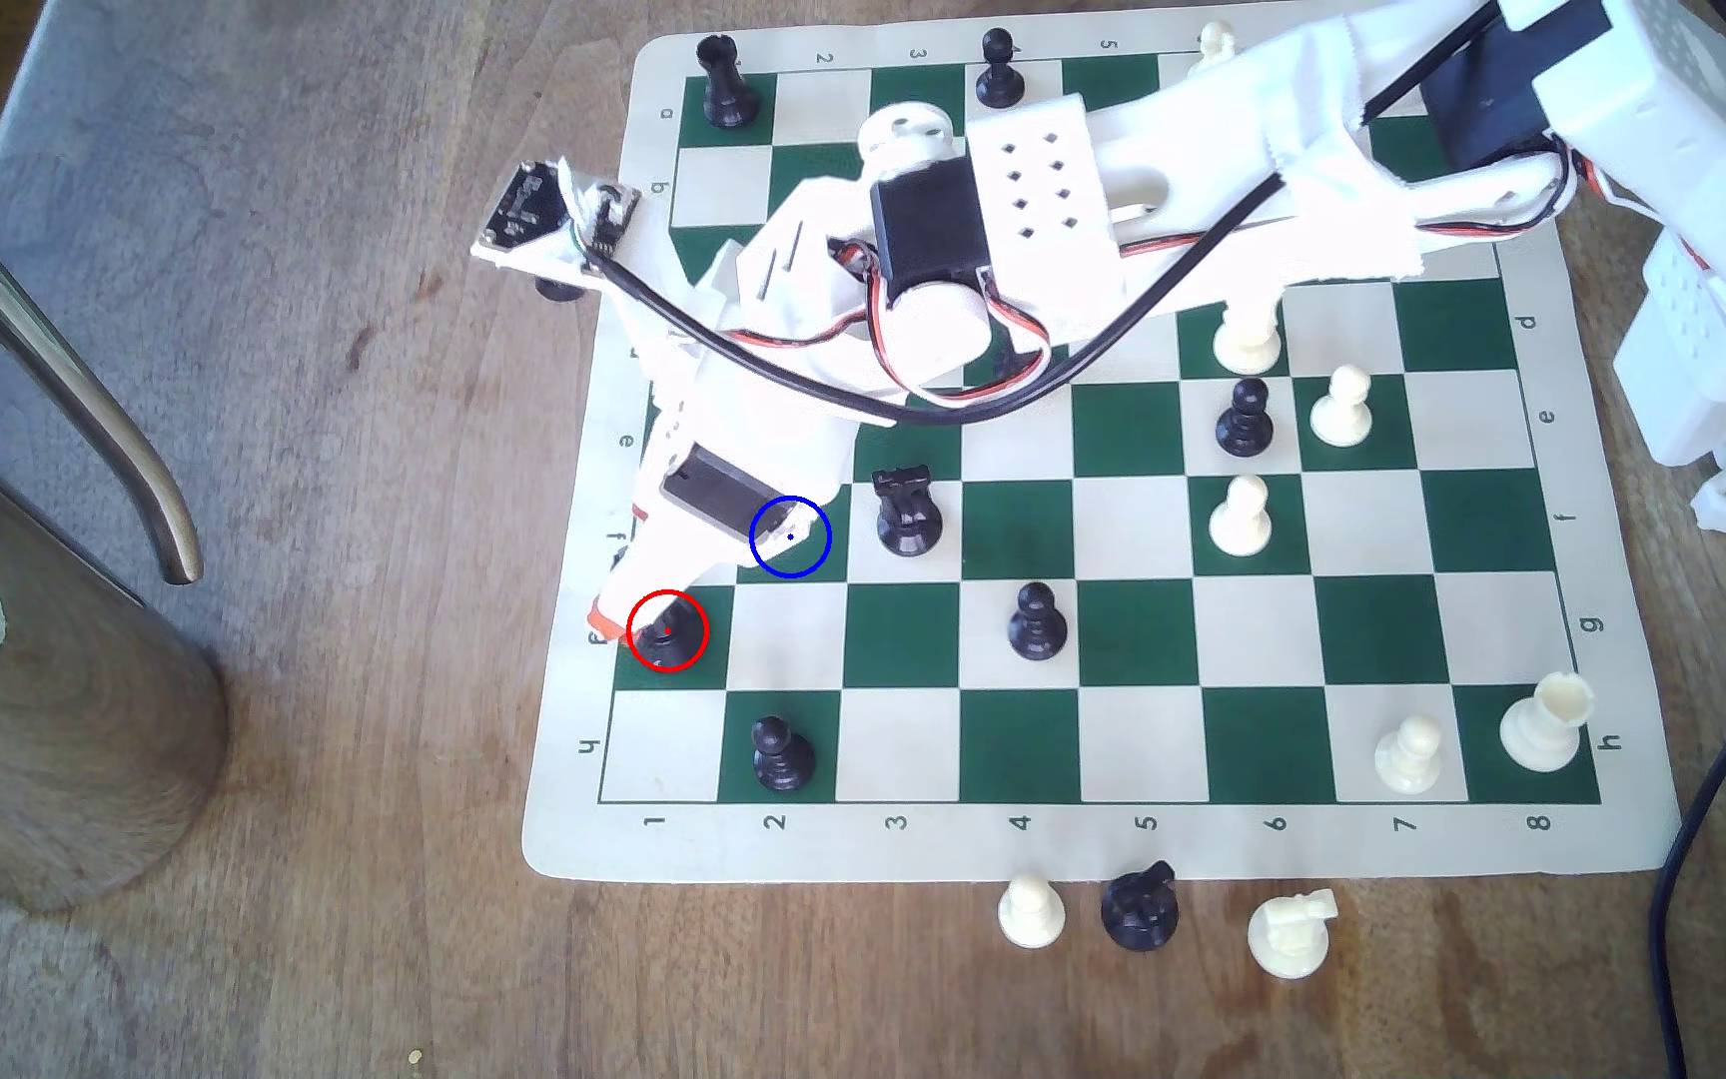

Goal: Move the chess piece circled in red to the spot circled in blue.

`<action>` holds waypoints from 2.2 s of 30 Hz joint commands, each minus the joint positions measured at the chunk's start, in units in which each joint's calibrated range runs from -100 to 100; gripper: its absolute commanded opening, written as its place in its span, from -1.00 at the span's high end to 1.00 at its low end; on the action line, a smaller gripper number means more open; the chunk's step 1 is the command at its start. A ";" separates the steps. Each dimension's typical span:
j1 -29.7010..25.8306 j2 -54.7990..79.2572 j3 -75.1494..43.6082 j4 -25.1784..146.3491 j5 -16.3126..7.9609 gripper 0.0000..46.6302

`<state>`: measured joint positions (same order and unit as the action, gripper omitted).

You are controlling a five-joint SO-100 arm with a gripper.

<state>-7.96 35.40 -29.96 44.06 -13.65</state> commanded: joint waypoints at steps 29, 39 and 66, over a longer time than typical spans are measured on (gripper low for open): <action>-1.38 -0.68 -5.22 -2.46 -1.17 0.23; -1.46 -0.68 -5.13 -2.54 -1.17 0.99; -1.38 -15.03 0.49 -1.89 -1.37 0.99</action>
<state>-8.92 30.96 -29.78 42.07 -15.12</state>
